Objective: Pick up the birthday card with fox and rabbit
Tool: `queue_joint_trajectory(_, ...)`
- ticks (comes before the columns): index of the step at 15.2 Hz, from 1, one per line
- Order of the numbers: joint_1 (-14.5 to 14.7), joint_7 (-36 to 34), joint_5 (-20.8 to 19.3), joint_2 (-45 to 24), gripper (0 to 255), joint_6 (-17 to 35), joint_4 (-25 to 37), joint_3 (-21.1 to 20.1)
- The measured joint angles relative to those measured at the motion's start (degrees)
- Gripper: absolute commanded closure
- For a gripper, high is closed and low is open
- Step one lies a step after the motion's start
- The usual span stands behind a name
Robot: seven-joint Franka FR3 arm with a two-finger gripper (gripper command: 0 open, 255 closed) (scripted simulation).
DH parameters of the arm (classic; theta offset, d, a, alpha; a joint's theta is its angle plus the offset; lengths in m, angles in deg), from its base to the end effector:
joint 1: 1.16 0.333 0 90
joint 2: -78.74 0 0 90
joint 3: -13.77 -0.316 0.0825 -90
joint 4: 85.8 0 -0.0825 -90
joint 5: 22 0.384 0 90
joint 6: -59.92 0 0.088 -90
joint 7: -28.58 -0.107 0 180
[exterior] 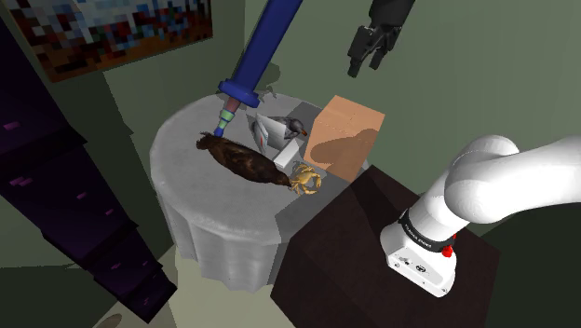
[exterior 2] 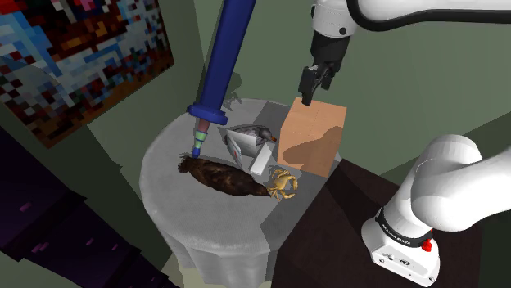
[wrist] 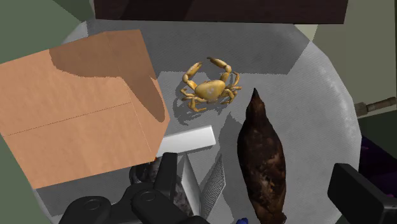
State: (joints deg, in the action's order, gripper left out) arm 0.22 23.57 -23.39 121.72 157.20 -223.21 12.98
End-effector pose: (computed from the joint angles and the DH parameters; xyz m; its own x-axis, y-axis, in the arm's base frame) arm 0.3272 0.0111 0.5706 0.9974 -0.0497 0.0523 -0.0513 -0.9983 0.0291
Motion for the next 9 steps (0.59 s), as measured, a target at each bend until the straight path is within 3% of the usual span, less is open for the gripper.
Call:
queue_joint_trajectory(3, 0.0, 0.0, 0.0, -1.9, 0, 2.1, -0.5, 0.0)
queue_joint_trajectory(9, -0.3, 0.8, -0.1, -13.2, 0, 11.8, 0.6, 0.8)
